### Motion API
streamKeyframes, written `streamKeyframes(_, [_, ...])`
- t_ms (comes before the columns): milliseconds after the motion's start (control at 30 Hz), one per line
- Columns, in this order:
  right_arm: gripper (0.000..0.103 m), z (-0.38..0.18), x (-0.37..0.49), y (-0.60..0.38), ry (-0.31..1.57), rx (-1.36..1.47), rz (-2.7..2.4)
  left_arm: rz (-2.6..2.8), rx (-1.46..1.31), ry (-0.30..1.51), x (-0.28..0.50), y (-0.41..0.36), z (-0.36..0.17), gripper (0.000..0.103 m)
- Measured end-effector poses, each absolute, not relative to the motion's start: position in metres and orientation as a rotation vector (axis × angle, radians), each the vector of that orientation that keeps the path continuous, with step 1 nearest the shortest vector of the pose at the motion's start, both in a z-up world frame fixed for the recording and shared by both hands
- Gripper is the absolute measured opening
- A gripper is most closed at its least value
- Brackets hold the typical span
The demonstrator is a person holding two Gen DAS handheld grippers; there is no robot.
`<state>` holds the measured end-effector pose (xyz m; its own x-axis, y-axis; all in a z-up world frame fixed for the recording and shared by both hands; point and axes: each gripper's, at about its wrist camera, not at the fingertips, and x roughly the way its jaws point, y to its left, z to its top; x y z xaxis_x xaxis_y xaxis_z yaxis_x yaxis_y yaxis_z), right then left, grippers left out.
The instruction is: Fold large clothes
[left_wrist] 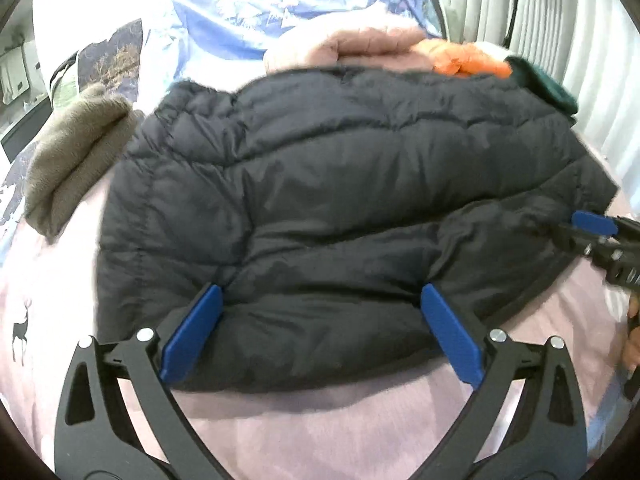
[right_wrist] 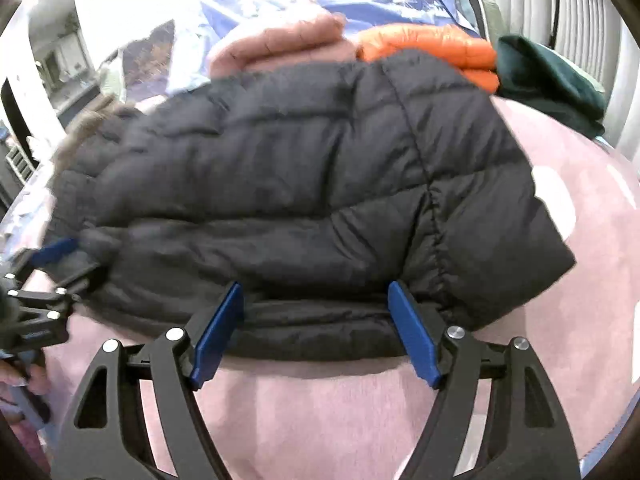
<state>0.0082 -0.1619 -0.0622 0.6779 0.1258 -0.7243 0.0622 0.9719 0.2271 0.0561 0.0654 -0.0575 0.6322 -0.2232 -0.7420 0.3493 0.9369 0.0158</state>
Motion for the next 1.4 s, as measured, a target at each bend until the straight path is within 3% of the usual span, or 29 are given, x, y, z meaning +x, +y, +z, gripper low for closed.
streamKeyframes(133, [0.076,-0.021,0.0,-0.191,0.662,0.265,-0.007,-0.3,0.089,0.725,0.049,0.095,-0.023,0.101])
streamKeyframes(233, [0.076,-0.034,0.022,-0.217,0.715,0.31,-0.068,-0.203,0.038,0.696,0.061,0.123,-0.015,0.101])
streamKeyframes(333, [0.076,-0.084,0.046,-0.232,0.887,0.343,-0.14,0.028,0.096,0.814,0.088,0.142,-0.051,0.101])
streamKeyframes(400, [0.076,-0.095,0.043,-0.227,0.849,0.298,-0.149,0.019,0.005,0.893,0.097,0.159,-0.082,0.101])
streamKeyframes(500, [0.076,-0.075,0.035,-0.216,0.81,0.227,-0.151,-0.041,-0.18,0.903,0.093,0.184,-0.083,0.101])
streamKeyframes(700, [0.076,-0.013,0.029,-0.207,0.646,0.275,-0.042,-0.119,-0.299,0.849,0.096,0.212,-0.065,0.101])
streamKeyframes(800, [0.075,-0.006,0.055,-0.188,0.677,0.255,0.023,-0.119,-0.325,0.851,0.111,0.223,-0.064,0.101])
streamKeyframes(867, [0.064,-0.005,0.076,-0.179,0.697,0.239,0.053,-0.154,-0.326,0.858,0.123,0.225,-0.065,0.101])
streamKeyframes(967, [0.055,-0.009,0.116,-0.159,0.752,0.24,0.121,-0.237,-0.331,0.888,0.144,0.222,-0.07,0.101])
streamKeyframes(1133, [0.055,-0.012,0.179,-0.143,0.831,0.263,0.112,-0.382,-0.365,0.983,0.179,0.216,-0.091,0.101])
streamKeyframes(1400, [0.056,-0.048,0.254,-0.119,0.923,0.253,0.078,-0.511,-0.381,0.876,0.186,0.214,-0.105,0.1])
